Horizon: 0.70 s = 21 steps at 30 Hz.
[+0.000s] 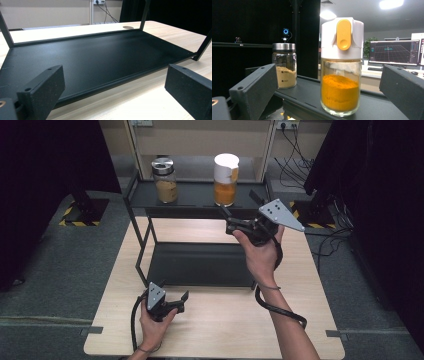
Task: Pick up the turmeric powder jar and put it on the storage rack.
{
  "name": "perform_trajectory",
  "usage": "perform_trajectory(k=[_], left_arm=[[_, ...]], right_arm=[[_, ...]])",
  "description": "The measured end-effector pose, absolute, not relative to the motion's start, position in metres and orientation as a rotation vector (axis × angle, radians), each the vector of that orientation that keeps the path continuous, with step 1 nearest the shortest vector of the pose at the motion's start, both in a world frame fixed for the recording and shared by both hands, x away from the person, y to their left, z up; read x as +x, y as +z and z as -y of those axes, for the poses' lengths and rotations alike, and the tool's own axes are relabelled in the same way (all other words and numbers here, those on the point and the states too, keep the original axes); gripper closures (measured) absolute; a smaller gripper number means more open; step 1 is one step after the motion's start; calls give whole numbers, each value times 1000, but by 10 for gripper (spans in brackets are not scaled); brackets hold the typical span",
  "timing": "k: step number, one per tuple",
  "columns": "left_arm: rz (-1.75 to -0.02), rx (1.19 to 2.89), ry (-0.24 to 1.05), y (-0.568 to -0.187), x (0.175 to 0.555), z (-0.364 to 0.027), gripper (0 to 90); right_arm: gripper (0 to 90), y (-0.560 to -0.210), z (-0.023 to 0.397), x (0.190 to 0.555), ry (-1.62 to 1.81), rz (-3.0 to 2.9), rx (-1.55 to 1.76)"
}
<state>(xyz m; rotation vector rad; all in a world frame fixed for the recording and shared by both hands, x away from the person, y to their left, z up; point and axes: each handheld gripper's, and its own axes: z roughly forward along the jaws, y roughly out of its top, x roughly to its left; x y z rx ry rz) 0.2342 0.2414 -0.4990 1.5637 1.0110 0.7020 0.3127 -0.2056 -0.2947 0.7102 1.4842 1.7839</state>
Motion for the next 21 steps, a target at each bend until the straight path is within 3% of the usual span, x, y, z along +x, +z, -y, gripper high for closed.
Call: perform_trajectory(k=[21], left_arm=[[-1012,1560,704,-499,234,-241,22]], right_arm=[[20,-316,228,293,1745,-1512,707]])
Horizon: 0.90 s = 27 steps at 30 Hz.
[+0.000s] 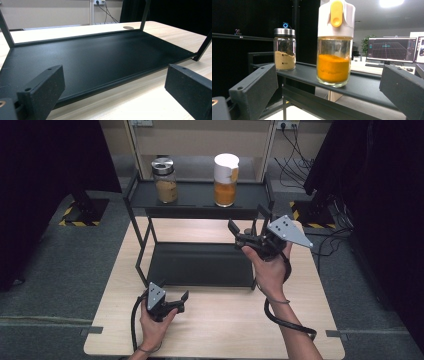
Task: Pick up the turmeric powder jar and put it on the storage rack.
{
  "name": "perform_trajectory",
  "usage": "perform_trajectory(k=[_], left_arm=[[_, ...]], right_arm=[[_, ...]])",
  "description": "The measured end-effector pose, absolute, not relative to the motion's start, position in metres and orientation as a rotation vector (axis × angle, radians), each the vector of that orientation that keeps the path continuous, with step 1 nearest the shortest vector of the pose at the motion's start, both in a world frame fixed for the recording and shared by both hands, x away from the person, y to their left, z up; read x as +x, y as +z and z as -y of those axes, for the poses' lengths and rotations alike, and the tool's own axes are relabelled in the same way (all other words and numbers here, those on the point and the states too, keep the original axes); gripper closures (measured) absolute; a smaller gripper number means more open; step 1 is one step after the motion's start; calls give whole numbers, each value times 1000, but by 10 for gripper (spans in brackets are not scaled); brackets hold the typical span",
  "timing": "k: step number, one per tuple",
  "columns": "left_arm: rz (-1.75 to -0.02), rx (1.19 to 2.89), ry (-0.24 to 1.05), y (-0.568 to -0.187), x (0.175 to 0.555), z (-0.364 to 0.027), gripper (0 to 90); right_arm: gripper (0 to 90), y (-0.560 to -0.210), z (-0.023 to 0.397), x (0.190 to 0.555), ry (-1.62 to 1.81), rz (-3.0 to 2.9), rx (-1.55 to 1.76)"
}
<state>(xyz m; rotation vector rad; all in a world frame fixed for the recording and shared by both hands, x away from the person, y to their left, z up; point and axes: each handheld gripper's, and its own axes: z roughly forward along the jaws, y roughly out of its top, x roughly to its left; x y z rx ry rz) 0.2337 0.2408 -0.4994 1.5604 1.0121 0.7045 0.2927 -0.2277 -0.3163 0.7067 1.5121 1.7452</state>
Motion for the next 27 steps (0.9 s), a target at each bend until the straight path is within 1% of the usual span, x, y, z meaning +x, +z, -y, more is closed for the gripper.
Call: perform_trajectory(k=[13,18,27], left_arm=[[-1012,1561,706,-499,234,-240,22],[-1011,1561,705,-499,234,-240,22],[-1008,1563,706,-500,233,-240,22]], right_arm=[[19,-341,238,281,1708,-1569,719],[18,-355,243,276,1709,-1580,735],[17,-368,247,271,1715,-1585,756]])
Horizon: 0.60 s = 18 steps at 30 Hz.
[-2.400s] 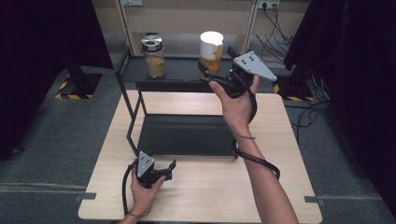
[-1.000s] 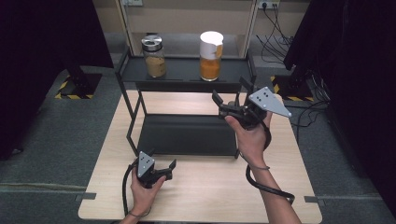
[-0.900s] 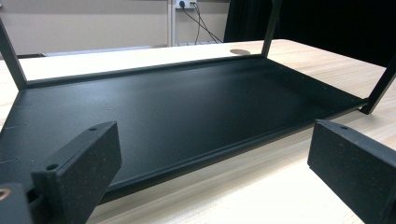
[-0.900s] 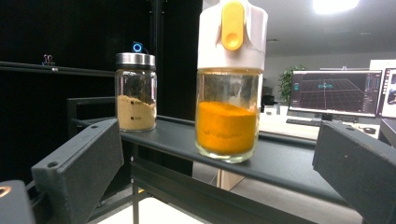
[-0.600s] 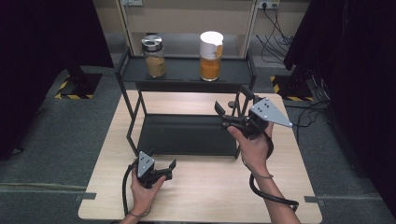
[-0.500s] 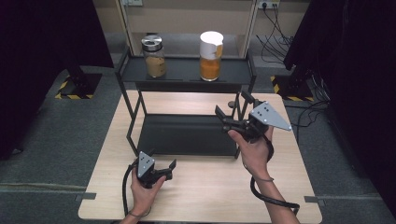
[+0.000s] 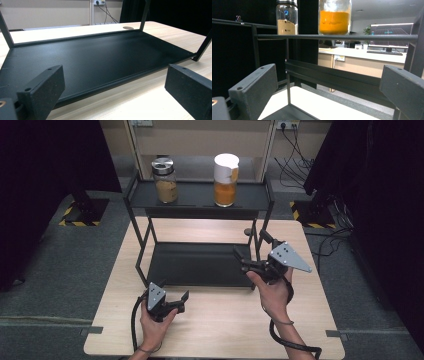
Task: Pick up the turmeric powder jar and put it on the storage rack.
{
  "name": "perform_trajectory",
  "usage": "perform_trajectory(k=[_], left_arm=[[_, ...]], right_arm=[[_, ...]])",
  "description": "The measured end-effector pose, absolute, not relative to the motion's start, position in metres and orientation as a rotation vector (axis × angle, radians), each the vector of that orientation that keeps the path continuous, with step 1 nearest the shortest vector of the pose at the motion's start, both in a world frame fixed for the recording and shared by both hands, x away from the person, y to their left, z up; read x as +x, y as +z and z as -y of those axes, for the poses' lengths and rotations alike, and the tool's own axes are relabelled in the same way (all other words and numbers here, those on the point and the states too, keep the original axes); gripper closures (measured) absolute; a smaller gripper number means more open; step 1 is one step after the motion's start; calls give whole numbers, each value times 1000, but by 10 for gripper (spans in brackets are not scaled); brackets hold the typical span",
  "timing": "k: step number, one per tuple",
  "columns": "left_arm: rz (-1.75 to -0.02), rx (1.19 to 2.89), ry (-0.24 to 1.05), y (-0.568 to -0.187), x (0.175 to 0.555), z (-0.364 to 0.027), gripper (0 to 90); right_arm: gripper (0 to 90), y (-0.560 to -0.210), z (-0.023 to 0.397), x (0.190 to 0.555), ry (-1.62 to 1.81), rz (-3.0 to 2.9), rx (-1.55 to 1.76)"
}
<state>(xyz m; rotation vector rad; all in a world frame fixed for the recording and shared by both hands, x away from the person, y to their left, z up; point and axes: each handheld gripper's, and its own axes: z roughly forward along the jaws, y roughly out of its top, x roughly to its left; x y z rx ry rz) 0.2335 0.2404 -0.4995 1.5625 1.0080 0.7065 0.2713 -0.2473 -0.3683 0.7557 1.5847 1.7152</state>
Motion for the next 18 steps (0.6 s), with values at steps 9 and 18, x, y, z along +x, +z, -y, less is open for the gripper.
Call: perform_trajectory(k=[9,18], left_arm=[[-1010,1562,706,-499,233,-240,22],[-1013,1555,700,-500,234,-241,22]], right_arm=[[15,-382,254,267,1712,-1602,778],[14,-398,261,259,1702,-1625,807]])
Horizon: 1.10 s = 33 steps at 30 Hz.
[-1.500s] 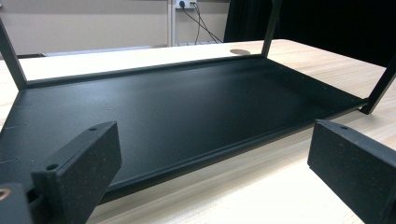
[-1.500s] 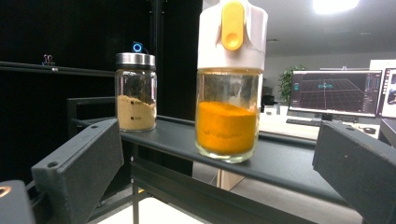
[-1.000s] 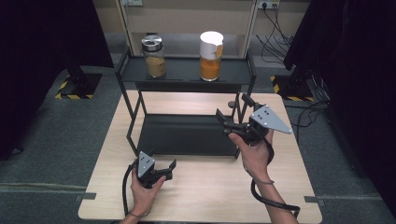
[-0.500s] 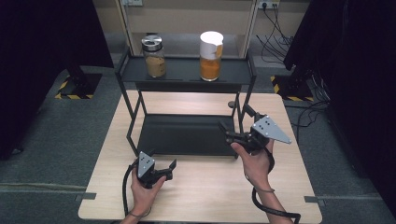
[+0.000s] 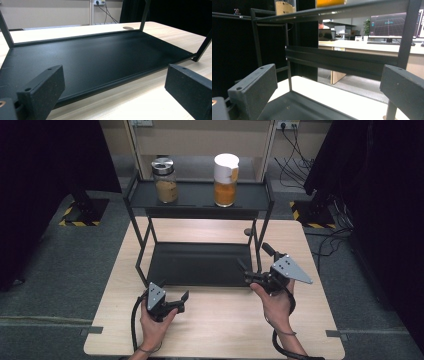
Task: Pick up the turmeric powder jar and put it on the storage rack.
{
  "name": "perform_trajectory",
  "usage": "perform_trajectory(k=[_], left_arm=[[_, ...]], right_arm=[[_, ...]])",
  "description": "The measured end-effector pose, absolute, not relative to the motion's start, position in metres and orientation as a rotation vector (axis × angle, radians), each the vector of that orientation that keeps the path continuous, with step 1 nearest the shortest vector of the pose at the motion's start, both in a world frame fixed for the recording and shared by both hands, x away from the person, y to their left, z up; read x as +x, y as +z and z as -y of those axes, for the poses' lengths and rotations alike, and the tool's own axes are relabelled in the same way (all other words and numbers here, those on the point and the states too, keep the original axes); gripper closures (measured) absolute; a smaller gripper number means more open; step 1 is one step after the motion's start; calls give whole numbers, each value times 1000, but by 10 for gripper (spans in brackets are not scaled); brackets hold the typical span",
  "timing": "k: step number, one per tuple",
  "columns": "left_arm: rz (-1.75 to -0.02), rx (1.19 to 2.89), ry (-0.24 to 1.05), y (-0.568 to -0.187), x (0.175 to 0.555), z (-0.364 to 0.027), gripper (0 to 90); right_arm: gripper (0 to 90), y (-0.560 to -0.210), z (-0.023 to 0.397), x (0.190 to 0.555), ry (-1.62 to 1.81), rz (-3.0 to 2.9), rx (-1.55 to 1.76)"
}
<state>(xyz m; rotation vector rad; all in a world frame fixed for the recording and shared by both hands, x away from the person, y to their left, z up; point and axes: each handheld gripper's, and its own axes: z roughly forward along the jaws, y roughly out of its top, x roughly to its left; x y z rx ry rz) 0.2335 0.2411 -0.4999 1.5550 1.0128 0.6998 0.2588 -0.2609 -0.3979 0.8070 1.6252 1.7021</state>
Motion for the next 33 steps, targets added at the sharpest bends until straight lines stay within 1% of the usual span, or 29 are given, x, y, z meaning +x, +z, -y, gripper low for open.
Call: perform_trajectory(k=[25,33], left_arm=[[-1012,1554,701,-500,233,-241,22],[-1011,1555,704,-500,233,-241,22]], right_arm=[[14,-452,278,245,1617,-1719,929],[14,-464,282,242,1598,-1737,951]])
